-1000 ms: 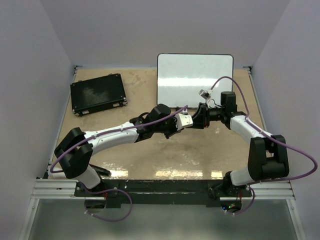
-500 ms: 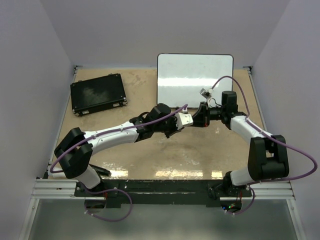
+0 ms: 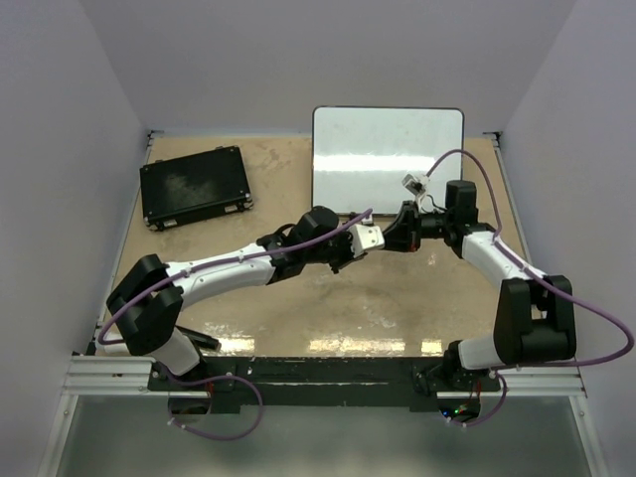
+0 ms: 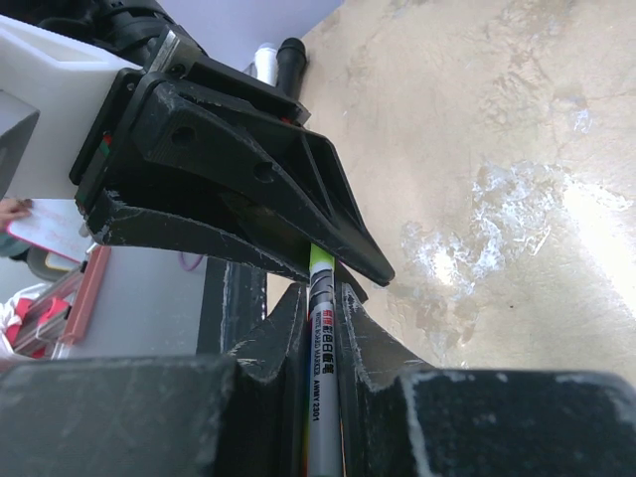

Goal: Write a sentence on the whiteboard

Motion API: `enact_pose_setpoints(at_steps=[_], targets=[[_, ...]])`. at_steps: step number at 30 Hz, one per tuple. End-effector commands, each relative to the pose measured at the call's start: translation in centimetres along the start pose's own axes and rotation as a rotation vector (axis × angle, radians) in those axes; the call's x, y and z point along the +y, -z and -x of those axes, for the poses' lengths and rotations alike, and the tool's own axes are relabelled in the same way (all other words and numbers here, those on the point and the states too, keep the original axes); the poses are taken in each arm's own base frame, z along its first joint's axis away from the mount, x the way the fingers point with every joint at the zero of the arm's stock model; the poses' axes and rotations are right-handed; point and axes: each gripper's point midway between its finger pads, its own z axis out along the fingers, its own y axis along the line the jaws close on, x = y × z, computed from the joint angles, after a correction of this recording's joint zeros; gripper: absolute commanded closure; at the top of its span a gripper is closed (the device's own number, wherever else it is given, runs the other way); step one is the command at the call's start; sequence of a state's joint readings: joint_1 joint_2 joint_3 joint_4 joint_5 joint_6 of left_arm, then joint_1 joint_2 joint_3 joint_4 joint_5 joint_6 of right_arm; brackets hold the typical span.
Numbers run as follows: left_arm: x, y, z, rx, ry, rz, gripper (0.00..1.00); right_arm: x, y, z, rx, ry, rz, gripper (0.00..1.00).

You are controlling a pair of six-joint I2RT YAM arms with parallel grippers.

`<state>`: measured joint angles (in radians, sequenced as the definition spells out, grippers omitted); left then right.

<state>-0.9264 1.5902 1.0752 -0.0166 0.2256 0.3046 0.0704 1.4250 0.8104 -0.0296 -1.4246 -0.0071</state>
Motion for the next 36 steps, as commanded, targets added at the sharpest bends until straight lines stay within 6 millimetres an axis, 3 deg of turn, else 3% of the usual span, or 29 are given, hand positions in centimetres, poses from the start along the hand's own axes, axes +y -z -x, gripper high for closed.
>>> enact_pose_setpoints(at_steps=[1,2,3,5,8,13,15,16,19,20,21,24,32,36], targets=[[1.5,1.8,-0.3,-0.012,-0.053,0.078,1.0,2.6,1.9,2.5,-0.046,0.063,0.066,1.0],[1.4,2.4,-0.2,-0.023,-0.057,0.086,1.0,2.9,2.0,2.6,-0.047,0.061,0.072,1.0],[1.0,2.6,-1.7,0.002,-0.058,0.082,1.0,2.6,2.8,2.9,-0.067,0.072,0.049,1.0],[0.8,3.5,-2.2,0.0,-0.062,0.092,1.0,3.1,3.1,3.3,-0.073,0.085,0.044,1.0],[0.1,4.5,-4.4,0.037,-0.047,0.098,1.0,3.3,3.3,3.4,-0.078,0.096,0.039,1.0],[0.5,6.7,-5.7,0.049,0.042,0.192,1.0,2.9,3.5,3.8,-0.089,0.118,-0.006,1.0],[0.9,8.5,-5.8,0.013,0.175,0.279,1.0,1.8,4.1,4.4,-0.111,0.121,-0.111,1.0],[2.2,9.6,-6.2,0.001,0.234,0.379,1.0,0.7,4.5,4.6,-0.104,0.216,-0.176,1.0],[4.0,13.1,-8.1,-0.05,0.5,0.598,1.0,-1.0,5.6,4.1,-0.038,0.236,-0.34,1.0],[4.2,14.1,-8.4,-0.09,0.609,0.637,1.0,-1.1,5.8,4.4,-0.046,0.244,-0.355,1.0],[5.6,15.2,-9.4,-0.105,0.678,0.701,1.0,-0.9,6.0,4.7,-0.055,0.265,-0.37,1.0],[6.4,16.5,-12.9,-0.062,0.809,0.764,1.0,0.1,6.2,5.3,-0.065,0.316,-0.388,1.0],[8.7,15.7,-17.7,0.04,0.946,0.849,1.0,1.6,7.0,6.0,-0.094,0.381,-0.423,1.0],[10.0,15.4,-18.7,0.05,0.969,0.891,1.0,2.1,7.2,6.2,-0.104,0.396,-0.42,1.0]])
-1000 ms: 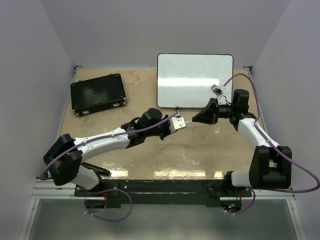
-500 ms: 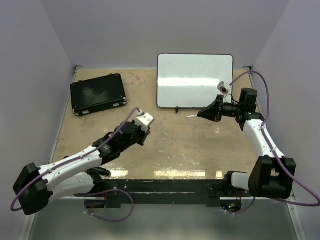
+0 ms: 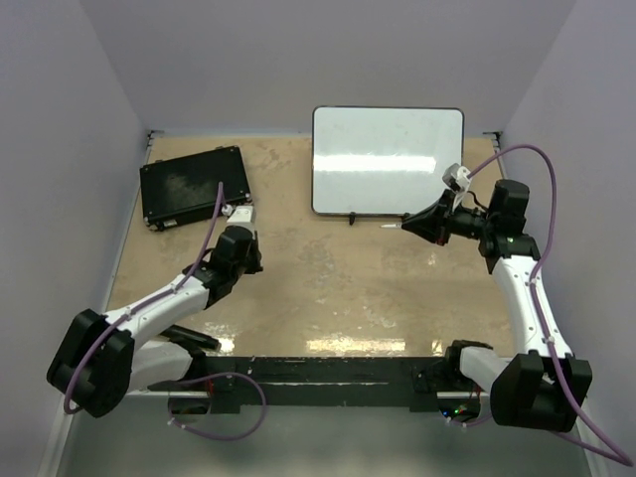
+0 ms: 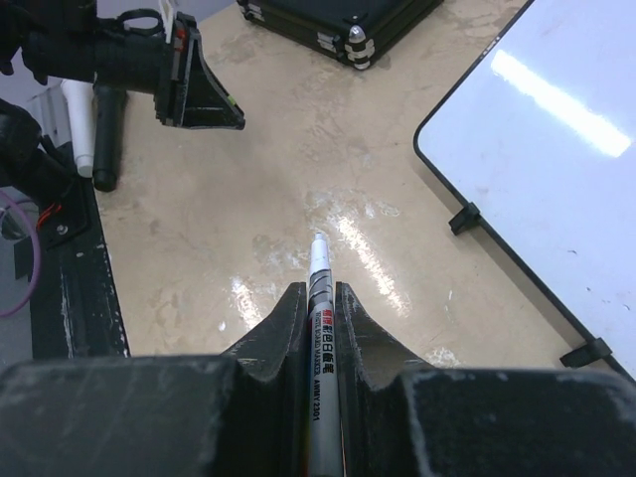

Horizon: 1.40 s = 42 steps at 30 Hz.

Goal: Write a sentence on the whiteboard

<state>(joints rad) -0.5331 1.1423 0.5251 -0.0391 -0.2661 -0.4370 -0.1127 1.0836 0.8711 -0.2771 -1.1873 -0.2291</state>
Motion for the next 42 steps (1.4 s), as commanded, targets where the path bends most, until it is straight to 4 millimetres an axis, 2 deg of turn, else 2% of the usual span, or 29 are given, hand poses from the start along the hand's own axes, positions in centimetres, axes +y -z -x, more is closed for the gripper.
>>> enact_pose_setpoints(at_steps=[1,3,4,7,15,17,18,21,26,30,32,36,38,40,41,42], targets=[[0.6,-1.3,1.2,-0.044,0.073,0.044,1.0,0.1,0.6,0.9,-0.022,0.052,-0.016,1.0],[1.2,-1.5,1.0,-0.04,0.077,0.072,0.99,0.2,0.7,1.0,-0.026,0.052,-0.012,1.0],[1.6,-1.8,0.8,-0.036,0.08,0.091,0.93,0.3,0.7,1.0,-0.028,0.052,-0.011,1.0],[2.5,-2.4,-0.2,-0.011,0.075,0.124,0.85,0.3,0.8,1.1,-0.029,0.052,-0.008,1.0],[4.7,-4.1,-2.2,0.058,0.069,0.228,0.68,0.7,1.0,1.3,-0.036,0.055,0.002,1.0],[4.9,-4.4,-2.4,0.07,0.073,0.244,0.64,0.7,1.0,1.3,-0.038,0.055,0.004,1.0],[5.3,-4.4,-2.6,0.073,0.074,0.262,0.57,0.8,1.0,1.3,-0.037,0.055,0.005,1.0],[5.4,-4.5,-2.5,0.075,0.079,0.273,0.51,0.7,1.1,1.3,-0.038,0.055,0.007,1.0],[5.4,-4.4,-2.4,0.073,0.079,0.272,0.48,0.8,1.1,1.3,-0.038,0.053,0.012,1.0],[5.1,-3.4,-0.8,0.05,0.079,0.259,0.44,0.7,1.1,1.2,-0.036,0.052,0.009,1.0],[4.7,-2.8,0.7,0.021,0.076,0.245,0.42,0.7,1.1,1.1,-0.035,0.05,0.01,1.0],[3.3,0.1,4.5,-0.047,0.077,0.171,0.32,0.6,1.0,0.9,-0.03,0.053,0.015,1.0],[2.0,1.3,6.4,-0.084,0.07,0.099,0.28,0.7,1.0,0.8,-0.028,0.051,0.025,1.0],[-0.8,3.3,8.3,-0.132,0.05,-0.071,0.21,0.8,0.9,0.6,-0.026,0.053,0.034,1.0],[-2.2,4.2,8.9,-0.152,0.033,-0.154,0.03,0.9,1.0,0.5,-0.025,0.052,0.042,1.0],[-5.1,5.9,9.4,-0.184,0.01,-0.338,0.02,0.9,1.0,0.5,-0.025,0.056,0.047,1.0]])
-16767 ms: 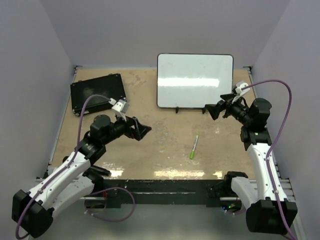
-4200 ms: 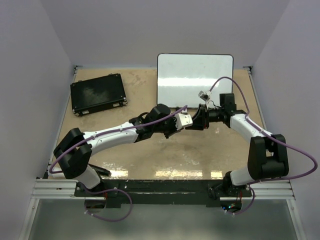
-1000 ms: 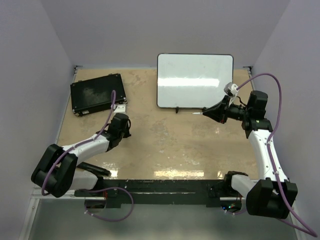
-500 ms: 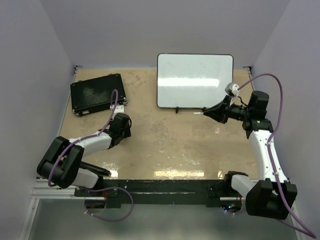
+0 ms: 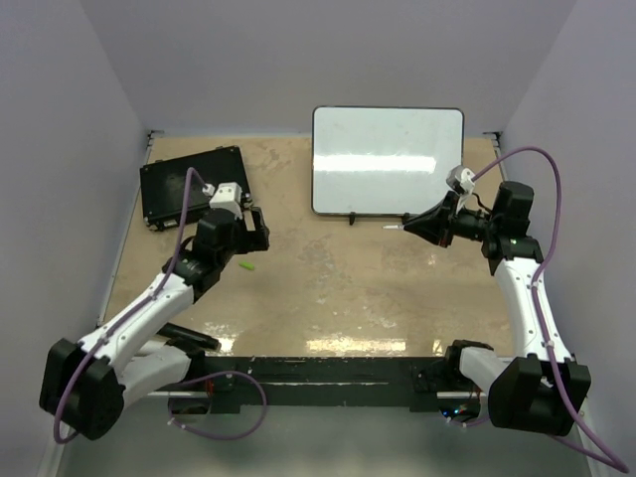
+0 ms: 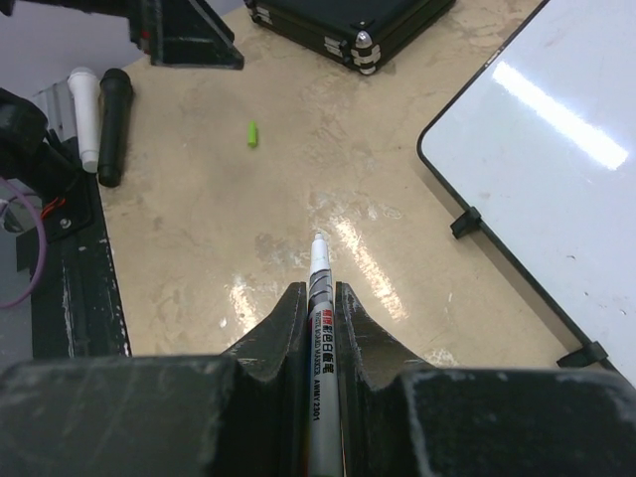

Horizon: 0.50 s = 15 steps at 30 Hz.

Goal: Write a sentence on the whiteboard

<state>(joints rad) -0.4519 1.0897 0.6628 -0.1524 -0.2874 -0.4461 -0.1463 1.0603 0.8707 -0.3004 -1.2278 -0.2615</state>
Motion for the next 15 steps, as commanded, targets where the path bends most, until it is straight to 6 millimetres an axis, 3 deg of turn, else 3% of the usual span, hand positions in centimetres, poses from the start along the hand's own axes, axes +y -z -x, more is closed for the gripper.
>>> enact_pose_setpoints(at_steps=[1,3,4,5,7,8,10,11,13,15], targets=[[-8.0,5.3,3.4,-0.1,-0.081,-0.505,0.02,0.7,0.1,0.1,-0.008,0.028,0.045,1.0],[-11.4,7.9,3.6,-0.151,-0.143,-0.729,0.02,0.6,0.1,0.0,-0.007,0.031,0.047,1.0],[-12.2,8.4,3.3,-0.174,-0.214,-0.772,0.02,0.6,0.1,-0.2,-0.005,0.024,0.048,1.0],[-14.2,9.7,2.6,-0.198,-0.286,-0.842,0.02,0.7,0.1,-0.3,-0.006,0.027,0.052,1.0],[-16.9,11.0,0.9,-0.268,-0.487,-0.911,0.02,1.4,0.1,-0.5,-0.015,0.024,0.084,1.0],[-18.2,11.7,1.4,-0.34,-0.546,-0.943,0.02,1.7,0.1,-0.5,-0.021,0.027,0.1,1.0],[-20.7,12.7,0.2,-0.444,-0.722,-1.018,0.02,2.6,0.2,-0.4,-0.034,0.043,0.127,1.0],[-21.9,13.3,1.1,-0.535,-0.767,-1.036,0.02,2.9,0.3,-0.3,-0.039,0.047,0.127,1.0],[-23.7,12.7,1.3,-0.623,-0.905,-1.007,0.01,3.1,0.3,-0.7,-0.052,0.063,0.126,1.0],[-25.5,11.9,2.8,-0.707,-0.971,-0.966,0.01,4.1,0.6,-0.3,-0.072,0.06,0.122,1.0]])
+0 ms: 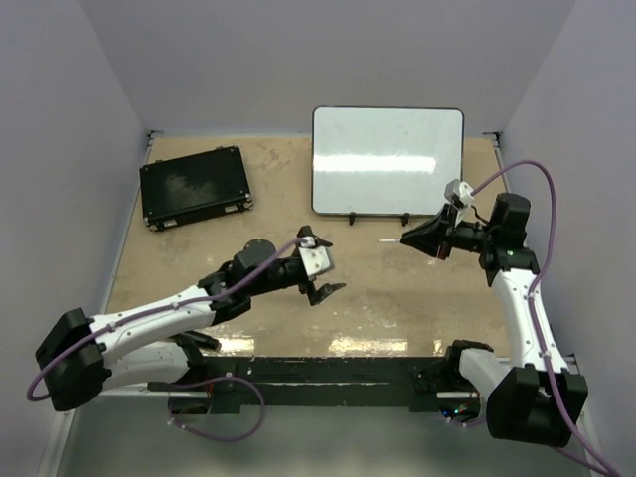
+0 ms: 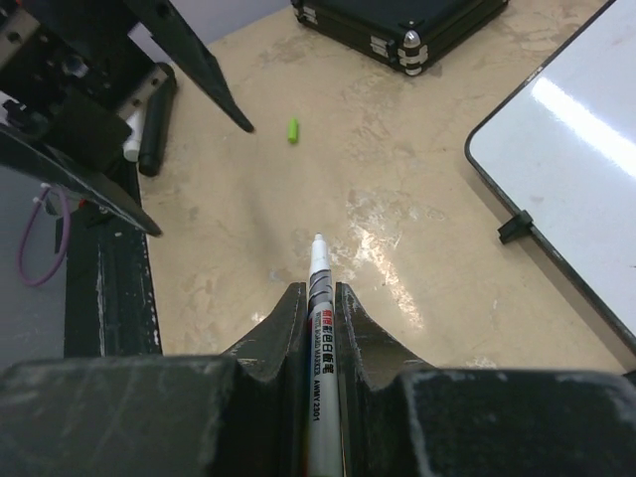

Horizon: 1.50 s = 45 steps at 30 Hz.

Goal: Write a sentence on the whiteboard

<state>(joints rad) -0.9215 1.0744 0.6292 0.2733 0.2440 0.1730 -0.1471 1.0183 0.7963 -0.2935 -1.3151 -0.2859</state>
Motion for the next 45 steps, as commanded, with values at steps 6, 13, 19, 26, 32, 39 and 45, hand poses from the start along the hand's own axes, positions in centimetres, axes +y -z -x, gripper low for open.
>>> enact_pose_setpoints(at_steps=[6,13,19,26,32,39,45], targets=[[3.2,-6.5,7.3,-0.174,-0.48,0.114,0.04,3.9,0.4,1.7,-0.092,0.025,0.114,1.0],[1.4,-10.0,7.1,-0.151,-0.508,0.109,0.15,2.8,0.1,1.4,-0.084,-0.028,0.11,1.0],[1.0,-11.9,6.4,-0.119,-0.497,0.105,0.41,2.2,-0.1,1.1,-0.08,-0.056,0.1,1.0],[1.3,-12.7,6.1,-0.105,-0.493,0.124,0.49,1.7,-0.2,0.8,-0.077,-0.073,0.084,1.0],[1.1,-12.9,6.5,-0.114,-0.483,0.122,0.55,1.1,-0.3,0.5,-0.074,-0.084,0.064,1.0],[0.9,-13.3,6.4,-0.105,-0.491,0.109,0.6,0.7,-0.6,0.2,-0.062,-0.091,0.051,1.0],[0.6,-13.9,6.1,-0.087,-0.493,0.088,0.92,0.6,-0.7,0.0,-0.055,-0.094,0.05,1.0]])
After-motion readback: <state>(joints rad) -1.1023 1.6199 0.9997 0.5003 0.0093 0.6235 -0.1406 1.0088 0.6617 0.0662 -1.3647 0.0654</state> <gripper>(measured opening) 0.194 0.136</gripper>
